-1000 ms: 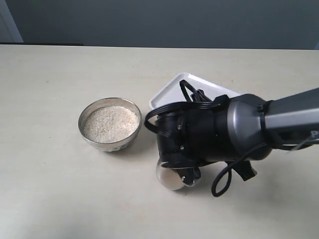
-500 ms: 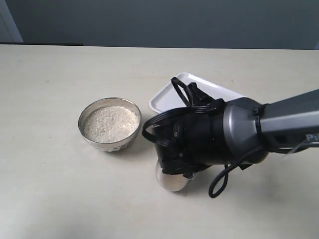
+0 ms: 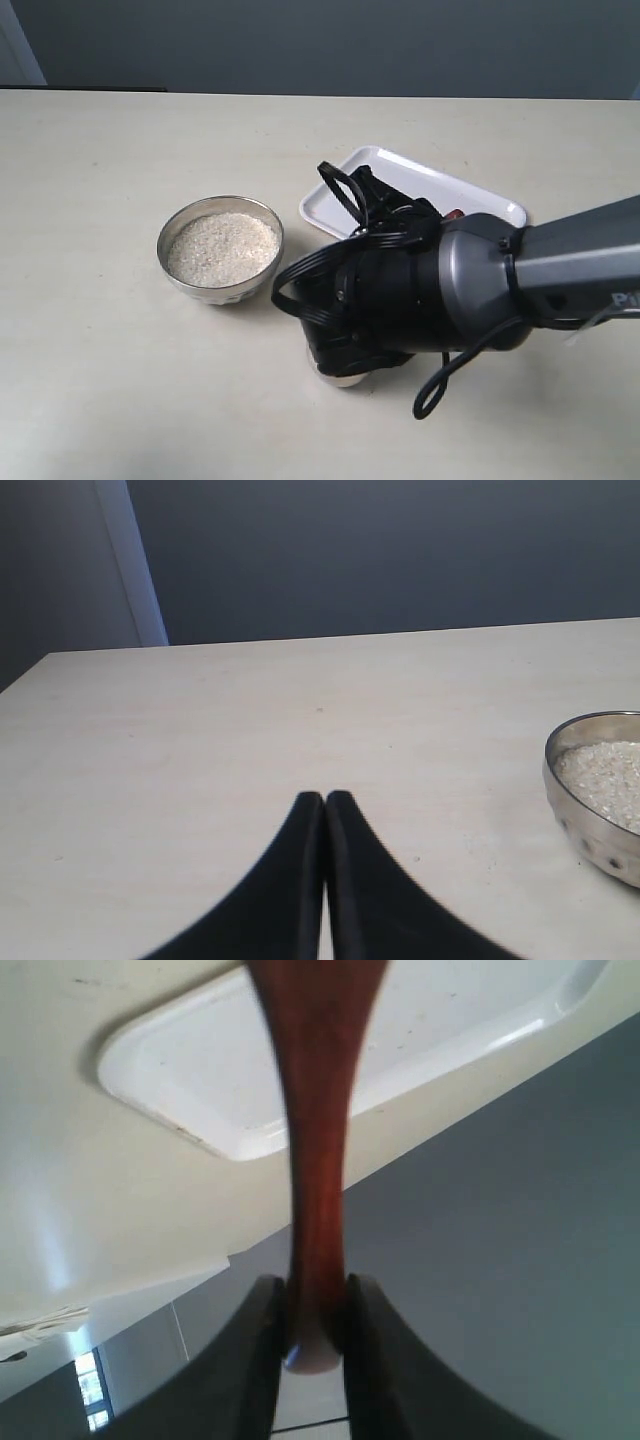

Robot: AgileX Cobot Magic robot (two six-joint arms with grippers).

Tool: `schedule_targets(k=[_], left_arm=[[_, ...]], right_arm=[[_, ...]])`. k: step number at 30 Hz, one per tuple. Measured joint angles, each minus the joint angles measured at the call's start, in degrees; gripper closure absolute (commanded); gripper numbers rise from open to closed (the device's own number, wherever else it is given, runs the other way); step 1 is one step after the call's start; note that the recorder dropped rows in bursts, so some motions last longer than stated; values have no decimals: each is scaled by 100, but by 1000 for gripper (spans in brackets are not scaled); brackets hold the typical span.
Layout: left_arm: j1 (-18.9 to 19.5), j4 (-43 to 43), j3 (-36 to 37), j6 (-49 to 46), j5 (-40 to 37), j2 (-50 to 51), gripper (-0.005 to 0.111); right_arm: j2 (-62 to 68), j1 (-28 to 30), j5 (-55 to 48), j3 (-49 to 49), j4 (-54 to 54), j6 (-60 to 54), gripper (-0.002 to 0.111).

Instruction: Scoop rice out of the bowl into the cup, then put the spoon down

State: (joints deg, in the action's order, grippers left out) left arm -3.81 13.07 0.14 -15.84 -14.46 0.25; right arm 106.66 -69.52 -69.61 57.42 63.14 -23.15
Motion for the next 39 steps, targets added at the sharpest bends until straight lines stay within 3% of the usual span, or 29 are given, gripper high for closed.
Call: schedule_targets(k=[39], left_arm=[[0, 0, 0, 0, 0, 0, 106]], right_arm=[[-231, -180, -2, 0, 36, 23, 108]])
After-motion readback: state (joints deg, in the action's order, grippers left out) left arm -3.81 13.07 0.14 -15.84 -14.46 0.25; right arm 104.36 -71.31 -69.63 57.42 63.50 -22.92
